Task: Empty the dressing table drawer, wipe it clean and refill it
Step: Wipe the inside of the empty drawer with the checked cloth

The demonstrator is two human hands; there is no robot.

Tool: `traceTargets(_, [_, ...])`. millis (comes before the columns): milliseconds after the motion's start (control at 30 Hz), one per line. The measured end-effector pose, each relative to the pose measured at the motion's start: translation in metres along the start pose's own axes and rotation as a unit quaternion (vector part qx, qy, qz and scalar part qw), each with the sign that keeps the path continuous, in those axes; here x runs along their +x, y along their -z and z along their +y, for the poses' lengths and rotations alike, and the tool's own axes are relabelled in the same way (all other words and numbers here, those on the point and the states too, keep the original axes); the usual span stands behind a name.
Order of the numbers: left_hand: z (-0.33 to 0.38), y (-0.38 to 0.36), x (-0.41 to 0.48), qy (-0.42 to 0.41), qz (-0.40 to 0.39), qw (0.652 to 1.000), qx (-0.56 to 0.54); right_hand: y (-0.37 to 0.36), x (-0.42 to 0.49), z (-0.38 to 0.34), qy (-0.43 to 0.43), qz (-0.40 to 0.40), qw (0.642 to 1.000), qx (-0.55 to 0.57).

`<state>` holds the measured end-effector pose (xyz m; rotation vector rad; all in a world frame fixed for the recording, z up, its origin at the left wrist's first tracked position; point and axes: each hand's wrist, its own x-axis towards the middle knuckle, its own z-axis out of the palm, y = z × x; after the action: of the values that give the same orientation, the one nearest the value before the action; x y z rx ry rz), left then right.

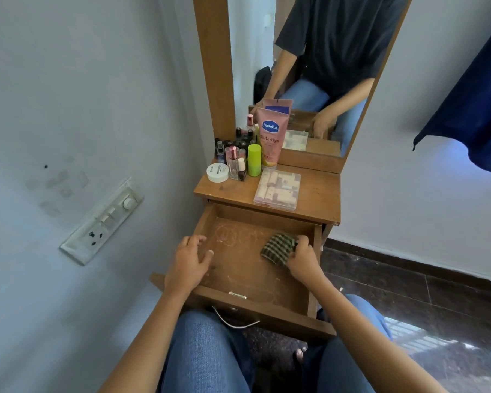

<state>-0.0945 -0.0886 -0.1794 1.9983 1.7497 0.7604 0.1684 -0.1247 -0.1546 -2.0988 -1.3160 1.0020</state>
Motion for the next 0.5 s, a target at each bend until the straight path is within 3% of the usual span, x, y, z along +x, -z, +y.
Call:
traceTargets(100, [-0.002,0.0,-0.001,-0.004,0.007,1.0,-0.01,-0.013,-0.009,0.001,-0.021,-0.035,0.986,-0.162])
traceTargets(200, [-0.003,-0.002,0.0,-0.001,0.006,1.0,-0.011,-0.021,-0.015,-0.008,-0.04,-0.052,0.938,-0.339])
traceTargets(267, [-0.003,-0.002,0.0,0.002,0.002,1.0,-0.011,-0.024,-0.012,-0.013,0.01,-0.044,0.911,-0.41])
traceTargets(367, [-0.004,-0.003,-0.001,0.003,0.002,1.0,-0.02,-0.03,0.003,-0.009,0.089,-0.089,0.904,-0.408])
traceTargets(500, [-0.003,-0.002,-0.002,-0.003,-0.01,1.0,-0.013,-0.04,0.01,0.007,0.012,-0.153,0.928,-0.338])
